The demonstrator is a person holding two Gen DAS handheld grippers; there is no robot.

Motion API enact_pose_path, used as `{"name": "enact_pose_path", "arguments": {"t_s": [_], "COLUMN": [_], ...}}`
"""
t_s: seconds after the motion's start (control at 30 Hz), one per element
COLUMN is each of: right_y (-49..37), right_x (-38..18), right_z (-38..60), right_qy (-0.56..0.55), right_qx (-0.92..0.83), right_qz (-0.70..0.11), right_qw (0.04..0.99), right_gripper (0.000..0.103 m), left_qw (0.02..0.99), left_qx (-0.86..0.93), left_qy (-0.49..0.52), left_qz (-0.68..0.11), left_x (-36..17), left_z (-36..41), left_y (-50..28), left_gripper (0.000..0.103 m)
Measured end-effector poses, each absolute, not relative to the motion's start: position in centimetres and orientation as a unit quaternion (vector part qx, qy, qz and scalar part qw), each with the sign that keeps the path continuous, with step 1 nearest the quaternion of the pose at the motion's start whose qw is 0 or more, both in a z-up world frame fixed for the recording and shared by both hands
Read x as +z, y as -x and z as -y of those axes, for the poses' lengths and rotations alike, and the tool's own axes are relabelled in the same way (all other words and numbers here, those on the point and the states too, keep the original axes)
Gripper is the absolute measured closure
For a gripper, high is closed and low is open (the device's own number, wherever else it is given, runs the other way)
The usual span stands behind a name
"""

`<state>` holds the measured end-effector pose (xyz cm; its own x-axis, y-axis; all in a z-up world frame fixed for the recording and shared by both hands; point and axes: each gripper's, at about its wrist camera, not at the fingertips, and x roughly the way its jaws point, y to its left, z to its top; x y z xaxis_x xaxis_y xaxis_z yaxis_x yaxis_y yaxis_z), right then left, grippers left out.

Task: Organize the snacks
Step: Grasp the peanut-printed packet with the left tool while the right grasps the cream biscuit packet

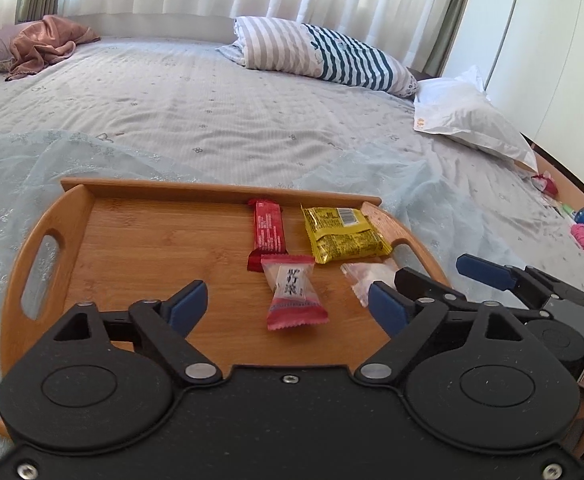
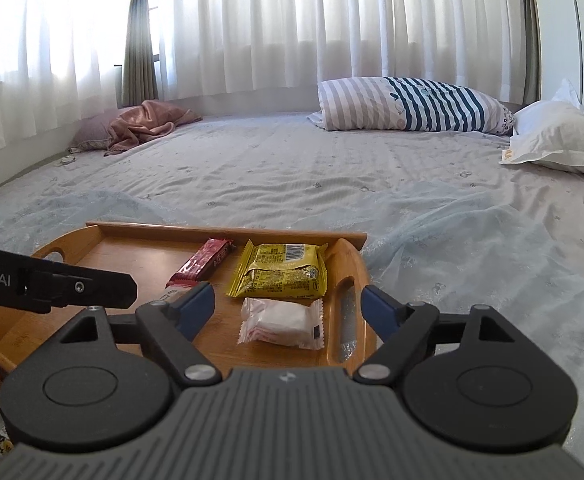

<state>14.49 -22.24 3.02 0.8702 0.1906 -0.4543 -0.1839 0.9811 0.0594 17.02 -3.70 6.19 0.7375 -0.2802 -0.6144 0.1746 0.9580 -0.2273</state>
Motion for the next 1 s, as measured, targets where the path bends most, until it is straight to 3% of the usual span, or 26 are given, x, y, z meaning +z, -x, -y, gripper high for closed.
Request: {"name": "enact_pose_path", "arguments": {"t_s": [0.53,1.0], "right_y": [-7.9,-4.3], "right_x": [2.4,0.1], "right_z": [21.4,22.5], "right_qy": [0.037,-0.005], "right_qx": [0.094,0.066], "right_qz": [-0.219,-0.243], "right_qw": [0.971,0.968], "right_gripper": [0.011,0.011], "left_qw": [0.936,0.937], "left_qx": [-0.119,-0.092], "left_qy": [0.078,0.05], "left_qz": [-0.322,-0.332], "left_x": [6.0,4.4], "left_z": [1.7,0.7], "left_y": [-8.2,-4.6], "left_gripper": [0.012,0.011]}}
